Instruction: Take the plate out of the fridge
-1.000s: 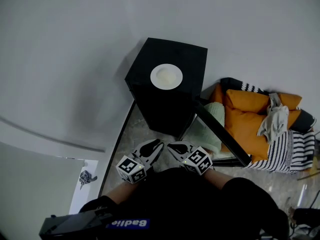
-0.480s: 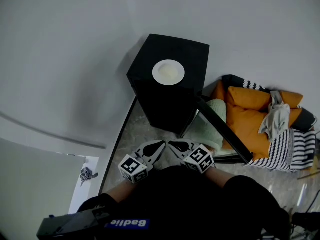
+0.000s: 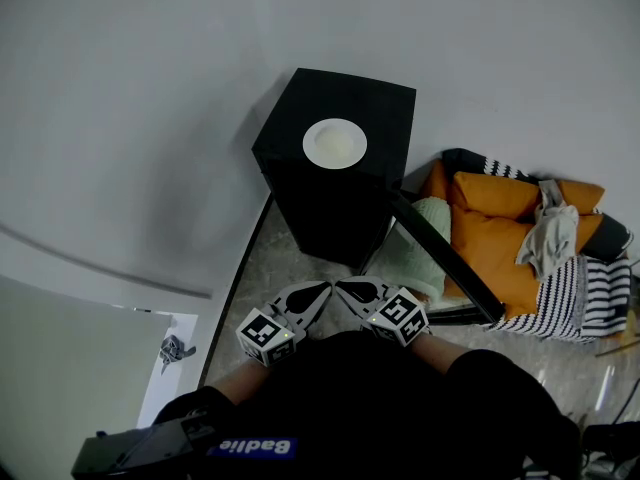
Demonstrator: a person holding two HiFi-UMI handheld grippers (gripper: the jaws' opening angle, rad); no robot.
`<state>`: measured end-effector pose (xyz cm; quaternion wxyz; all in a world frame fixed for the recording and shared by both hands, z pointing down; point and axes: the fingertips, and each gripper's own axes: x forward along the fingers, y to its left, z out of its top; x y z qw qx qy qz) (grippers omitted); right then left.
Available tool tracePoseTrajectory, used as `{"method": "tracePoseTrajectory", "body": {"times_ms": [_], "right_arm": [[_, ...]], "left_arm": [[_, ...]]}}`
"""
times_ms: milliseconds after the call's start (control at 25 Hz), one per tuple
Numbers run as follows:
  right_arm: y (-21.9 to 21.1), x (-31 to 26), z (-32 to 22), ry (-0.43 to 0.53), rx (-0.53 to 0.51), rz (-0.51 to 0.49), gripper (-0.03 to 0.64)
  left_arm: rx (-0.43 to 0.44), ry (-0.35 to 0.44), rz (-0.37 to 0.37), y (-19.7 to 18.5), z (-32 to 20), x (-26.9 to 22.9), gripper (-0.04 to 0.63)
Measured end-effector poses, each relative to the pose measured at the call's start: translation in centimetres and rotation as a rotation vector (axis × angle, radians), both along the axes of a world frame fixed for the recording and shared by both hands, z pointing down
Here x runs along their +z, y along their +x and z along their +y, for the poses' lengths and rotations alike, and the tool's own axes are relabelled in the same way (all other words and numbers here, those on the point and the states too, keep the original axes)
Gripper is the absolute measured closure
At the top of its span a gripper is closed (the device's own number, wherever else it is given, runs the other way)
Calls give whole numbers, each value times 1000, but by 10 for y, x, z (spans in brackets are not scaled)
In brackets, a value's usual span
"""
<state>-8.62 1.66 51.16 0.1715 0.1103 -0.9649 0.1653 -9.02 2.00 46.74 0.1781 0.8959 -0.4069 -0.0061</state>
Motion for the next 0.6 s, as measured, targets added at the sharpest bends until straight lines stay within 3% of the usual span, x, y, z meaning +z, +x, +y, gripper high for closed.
{"method": "tracePoseTrajectory", "body": {"times_ms": [600], "right_arm": [[6,0,1,1,21,1,606]], "left_arm": [[4,1,4,5,2,0,588]]}}
